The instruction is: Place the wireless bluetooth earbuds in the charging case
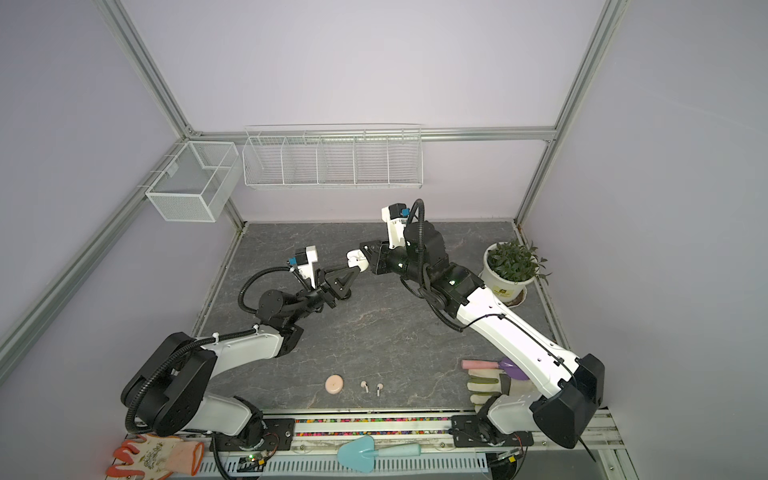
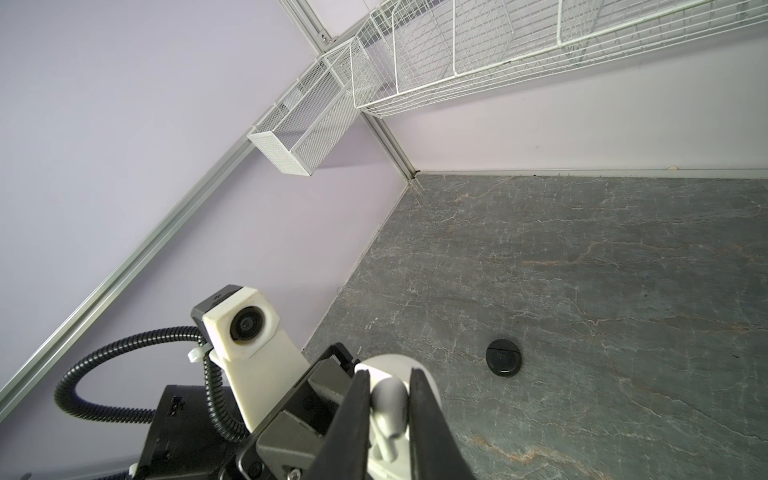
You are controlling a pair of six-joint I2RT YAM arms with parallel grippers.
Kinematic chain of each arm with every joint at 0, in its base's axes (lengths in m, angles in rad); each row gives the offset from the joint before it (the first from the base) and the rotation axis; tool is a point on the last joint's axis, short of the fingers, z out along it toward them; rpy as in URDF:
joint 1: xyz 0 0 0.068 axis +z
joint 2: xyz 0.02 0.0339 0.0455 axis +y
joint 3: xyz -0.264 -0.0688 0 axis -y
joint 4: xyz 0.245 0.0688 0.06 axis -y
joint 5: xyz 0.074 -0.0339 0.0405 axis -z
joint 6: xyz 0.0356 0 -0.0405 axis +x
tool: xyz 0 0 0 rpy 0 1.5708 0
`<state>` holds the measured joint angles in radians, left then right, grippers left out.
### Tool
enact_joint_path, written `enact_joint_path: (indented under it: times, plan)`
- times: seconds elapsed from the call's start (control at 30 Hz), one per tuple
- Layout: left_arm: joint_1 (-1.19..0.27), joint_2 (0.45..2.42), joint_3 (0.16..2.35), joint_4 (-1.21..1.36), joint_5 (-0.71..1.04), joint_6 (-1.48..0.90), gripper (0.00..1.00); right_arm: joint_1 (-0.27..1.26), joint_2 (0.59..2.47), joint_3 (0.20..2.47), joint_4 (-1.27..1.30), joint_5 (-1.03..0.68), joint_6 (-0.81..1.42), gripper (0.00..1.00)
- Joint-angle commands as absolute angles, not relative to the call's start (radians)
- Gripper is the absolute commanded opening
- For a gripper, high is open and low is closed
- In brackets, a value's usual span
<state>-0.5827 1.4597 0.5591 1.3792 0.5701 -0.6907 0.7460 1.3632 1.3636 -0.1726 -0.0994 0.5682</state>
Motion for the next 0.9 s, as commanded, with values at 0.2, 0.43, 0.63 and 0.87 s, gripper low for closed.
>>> enact_joint_path:
  times: [0.2, 0.43, 0.63, 0.87]
  plan:
    - [-0.586, 1.439, 0.571, 1.417, 0.578, -0.675, 0.00, 0.766, 1.386, 1.350, -0.128, -0.094, 0.567, 0.19]
    - [-0.586, 1.432, 0.566, 1.417, 0.574, -0.668, 0.00, 0.769, 1.385, 1.337, -0.127, -0.089, 0.571, 0.19]
    - [-0.586, 1.429, 0.561, 1.417, 0.572, -0.663, 0.00, 0.769, 1.377, 1.322, -0.126, -0.089, 0.575, 0.19]
    - [-0.586, 1.426, 0.557, 1.417, 0.565, -0.656, 0.00, 0.770, 1.360, 1.306, -0.131, -0.081, 0.575, 0.19]
